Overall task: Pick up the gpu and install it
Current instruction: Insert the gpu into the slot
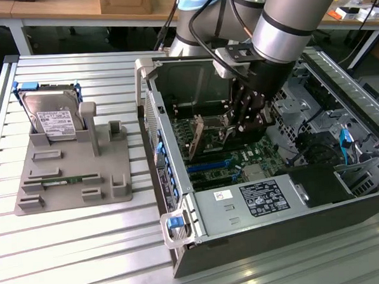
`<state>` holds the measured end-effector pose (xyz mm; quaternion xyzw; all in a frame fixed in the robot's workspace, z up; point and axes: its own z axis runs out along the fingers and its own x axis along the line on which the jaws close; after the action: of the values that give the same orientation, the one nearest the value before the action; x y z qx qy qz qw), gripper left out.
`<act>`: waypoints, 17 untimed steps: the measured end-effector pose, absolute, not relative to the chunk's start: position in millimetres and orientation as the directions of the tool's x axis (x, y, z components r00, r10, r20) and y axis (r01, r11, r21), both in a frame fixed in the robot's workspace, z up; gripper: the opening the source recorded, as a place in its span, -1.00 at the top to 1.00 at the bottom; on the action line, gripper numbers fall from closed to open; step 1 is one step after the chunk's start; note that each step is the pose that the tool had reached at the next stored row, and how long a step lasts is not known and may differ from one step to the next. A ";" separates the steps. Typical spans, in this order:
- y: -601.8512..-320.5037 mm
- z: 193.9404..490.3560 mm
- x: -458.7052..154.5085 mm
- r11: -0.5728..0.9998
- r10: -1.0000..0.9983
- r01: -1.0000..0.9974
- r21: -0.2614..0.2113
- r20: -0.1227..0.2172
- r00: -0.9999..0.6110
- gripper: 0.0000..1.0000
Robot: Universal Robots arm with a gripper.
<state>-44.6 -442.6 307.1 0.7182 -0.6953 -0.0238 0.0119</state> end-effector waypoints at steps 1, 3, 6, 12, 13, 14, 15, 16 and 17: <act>-443.6 307.0 -45.1 -0.033 -0.999 -0.998 0.050 -0.017 0.032 0.48; -444.6 305.8 -47.3 -0.032 -0.999 -0.998 0.050 -0.016 0.031 0.48; -444.9 303.6 -53.4 -0.029 -1.000 -0.998 0.051 -0.011 0.028 0.48; -446.9 298.3 -65.0 -0.023 -1.000 -0.998 0.051 -0.006 0.023 0.48; -447.2 297.8 -65.7 -0.023 -1.000 -0.998 0.051 -0.005 0.023 0.48; -447.6 297.4 -66.1 -0.023 -1.000 -0.998 0.051 -0.005 0.023 0.48; -447.8 297.0 -66.5 -0.023 -1.000 -0.998 0.051 -0.005 0.022 0.48; -448.4 295.9 -67.3 -0.022 -1.000 -0.998 0.051 -0.004 0.022 0.48; -448.7 295.2 -67.7 -0.022 -1.000 -0.998 0.051 -0.003 0.022 0.48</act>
<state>-67.7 -448.7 295.2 0.7146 -0.6991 -0.0190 0.0170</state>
